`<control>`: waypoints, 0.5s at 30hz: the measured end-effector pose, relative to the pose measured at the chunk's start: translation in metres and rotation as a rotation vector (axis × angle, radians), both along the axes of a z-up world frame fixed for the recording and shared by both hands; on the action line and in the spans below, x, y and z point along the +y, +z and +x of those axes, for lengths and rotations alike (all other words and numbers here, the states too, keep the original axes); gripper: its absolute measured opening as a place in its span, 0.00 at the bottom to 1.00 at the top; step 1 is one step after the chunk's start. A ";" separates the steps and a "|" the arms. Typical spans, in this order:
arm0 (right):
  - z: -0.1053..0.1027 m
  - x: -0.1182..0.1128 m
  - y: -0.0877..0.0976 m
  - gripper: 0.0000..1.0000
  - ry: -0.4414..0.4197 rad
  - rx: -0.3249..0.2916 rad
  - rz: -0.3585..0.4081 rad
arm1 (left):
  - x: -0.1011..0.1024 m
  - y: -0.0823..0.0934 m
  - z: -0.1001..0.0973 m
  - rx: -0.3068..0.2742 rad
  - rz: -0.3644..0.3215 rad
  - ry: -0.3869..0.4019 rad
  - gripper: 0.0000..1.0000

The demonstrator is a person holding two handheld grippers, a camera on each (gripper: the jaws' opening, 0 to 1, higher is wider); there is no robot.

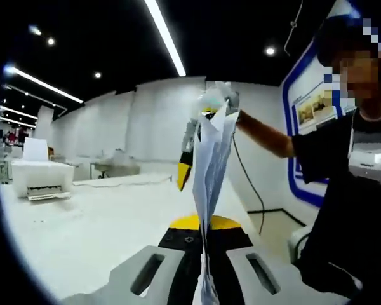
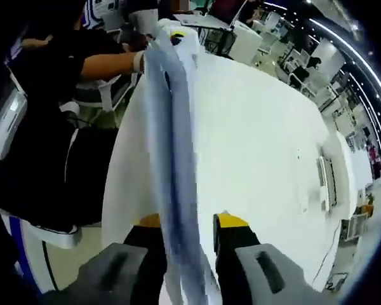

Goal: Organize the stack of printing papers by aligning and flattening the scattered papers on the table

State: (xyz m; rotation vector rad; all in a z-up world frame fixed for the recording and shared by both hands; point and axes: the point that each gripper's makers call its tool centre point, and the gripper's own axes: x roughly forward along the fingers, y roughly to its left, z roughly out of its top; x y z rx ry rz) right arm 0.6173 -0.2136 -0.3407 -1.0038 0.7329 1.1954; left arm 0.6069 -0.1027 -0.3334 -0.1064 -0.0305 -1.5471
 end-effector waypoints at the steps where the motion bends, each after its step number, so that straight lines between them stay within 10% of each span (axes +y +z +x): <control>1: 0.002 -0.008 0.003 0.30 0.002 -0.012 0.028 | 0.001 -0.001 -0.001 -0.003 0.000 0.000 0.05; 10: 0.009 -0.075 -0.003 0.68 -0.229 0.053 0.605 | 0.012 -0.008 -0.007 -0.011 -0.034 -0.016 0.05; 15: 0.017 -0.069 -0.026 0.78 -0.247 0.092 0.901 | 0.015 -0.014 -0.009 0.005 -0.052 -0.024 0.05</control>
